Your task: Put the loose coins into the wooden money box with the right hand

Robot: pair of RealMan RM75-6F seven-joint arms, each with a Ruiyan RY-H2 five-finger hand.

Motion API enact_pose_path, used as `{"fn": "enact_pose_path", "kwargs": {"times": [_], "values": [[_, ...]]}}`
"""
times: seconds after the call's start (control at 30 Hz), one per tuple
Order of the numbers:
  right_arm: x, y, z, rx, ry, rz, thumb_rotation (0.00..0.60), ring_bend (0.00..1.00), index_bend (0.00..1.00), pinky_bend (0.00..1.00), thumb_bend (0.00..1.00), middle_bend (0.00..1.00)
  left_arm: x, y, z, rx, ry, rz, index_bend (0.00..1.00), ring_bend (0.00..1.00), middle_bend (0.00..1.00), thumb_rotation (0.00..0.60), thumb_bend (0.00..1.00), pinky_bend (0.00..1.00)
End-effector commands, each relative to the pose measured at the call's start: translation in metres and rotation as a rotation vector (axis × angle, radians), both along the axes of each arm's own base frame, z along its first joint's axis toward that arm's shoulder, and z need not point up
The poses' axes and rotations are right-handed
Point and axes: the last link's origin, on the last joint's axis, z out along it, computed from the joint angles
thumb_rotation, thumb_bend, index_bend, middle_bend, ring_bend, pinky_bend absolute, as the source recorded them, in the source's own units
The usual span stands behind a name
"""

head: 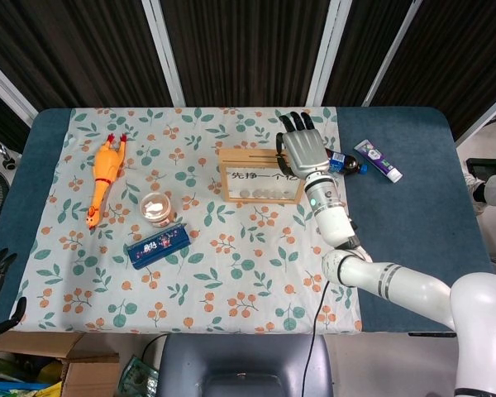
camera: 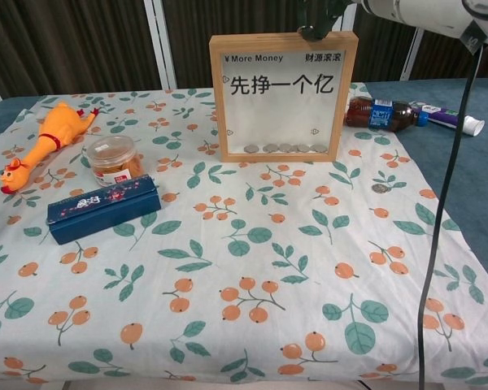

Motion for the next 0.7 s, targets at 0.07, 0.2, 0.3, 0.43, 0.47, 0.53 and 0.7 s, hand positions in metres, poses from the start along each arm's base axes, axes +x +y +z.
{"fn": "enact_pose_path", "kwargs": {"times": [0.07,0.2,0.3,0.43,0.47,0.53,0.7], "values": [[-0.0004,0.0003,0.0004,-0.003,-0.008,0.000,0.600,0.00,0.61,0.00,0.58,0.22,0.0002,-0.0001,0.0000,0.000,-0.001,-0.001,0.00,0.00,0.00,0.600,0.44,0.00],[0.0006,0.0010,-0.0007,0.001,-0.009,0.009,0.600,0.00,0.64,0.00,0.58,0.22,0.0002,-0.0001,-0.0001,0.000,0.000,-0.002,0.00,0.00,0.00,0.600,0.44,0.00],[0.0015,0.0011,-0.0010,0.001,-0.006,0.013,0.600,0.00,0.66,0.00,0.58,0.22,0.0002,0.0003,-0.0004,-0.002,0.000,-0.002,0.00,0.00,0.00,0.600,0.44,0.00],[0.0021,0.0012,-0.0017,0.001,-0.001,0.012,0.600,0.00,0.68,0.00,0.58,0.22,0.0001,0.0002,-0.0002,-0.002,-0.001,-0.002,0.00,0.00,0.00,0.600,0.44,0.00],[0.0023,0.0013,-0.0022,0.002,-0.002,0.011,0.600,0.00,0.68,0.00,0.58,0.22,0.0001,0.0002,-0.0001,-0.001,-0.001,-0.002,0.00,0.00,0.00,0.600,0.44,0.00],[0.0028,0.0017,-0.0028,0.004,-0.006,0.012,0.600,0.00,0.68,0.00,0.58,0.22,0.0001,0.0000,0.0000,-0.001,-0.002,-0.003,0.00,0.00,0.00,0.600,0.44,0.00],[0.0036,0.0020,-0.0040,0.005,-0.006,0.013,0.600,0.00,0.68,0.00,0.58,0.22,0.0000,0.0000,0.0002,-0.001,-0.002,-0.002,0.00,0.00,0.00,0.600,0.44,0.00]]}}
